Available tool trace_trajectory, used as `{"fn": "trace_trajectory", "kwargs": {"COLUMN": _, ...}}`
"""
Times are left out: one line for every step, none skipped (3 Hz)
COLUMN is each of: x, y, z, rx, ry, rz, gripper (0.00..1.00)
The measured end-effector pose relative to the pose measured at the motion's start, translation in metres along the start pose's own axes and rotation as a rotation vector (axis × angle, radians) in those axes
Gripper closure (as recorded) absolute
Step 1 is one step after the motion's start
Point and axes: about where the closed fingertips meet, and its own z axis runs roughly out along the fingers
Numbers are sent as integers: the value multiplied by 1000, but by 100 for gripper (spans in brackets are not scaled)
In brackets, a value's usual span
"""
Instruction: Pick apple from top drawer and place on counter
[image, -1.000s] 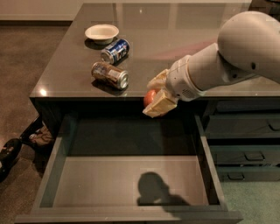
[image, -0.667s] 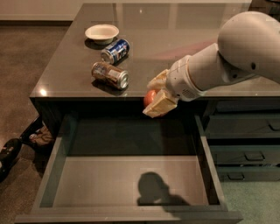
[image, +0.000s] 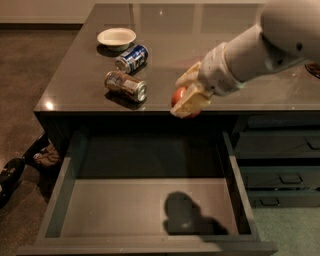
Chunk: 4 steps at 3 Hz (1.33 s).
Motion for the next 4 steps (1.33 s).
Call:
{"fn": "trace_trajectory", "kwargs": {"x": -5, "y": -55, "z": -28, "rx": 64, "ry": -10, "rz": 37, "gripper": 100}}
{"fn": "trace_trajectory", "kwargs": {"x": -5, "y": -55, "z": -28, "rx": 64, "ry": -10, "rz": 37, "gripper": 100}}
{"fn": "trace_trajectory", "kwargs": {"x": -5, "y": -62, "z": -22, "rx": 46, "ry": -4, "rz": 29, "gripper": 100}}
{"fn": "trace_trajectory", "kwargs": {"x": 4, "y": -80, "z": -3, "rx": 6, "ry": 9, "rz": 43, "gripper": 100}}
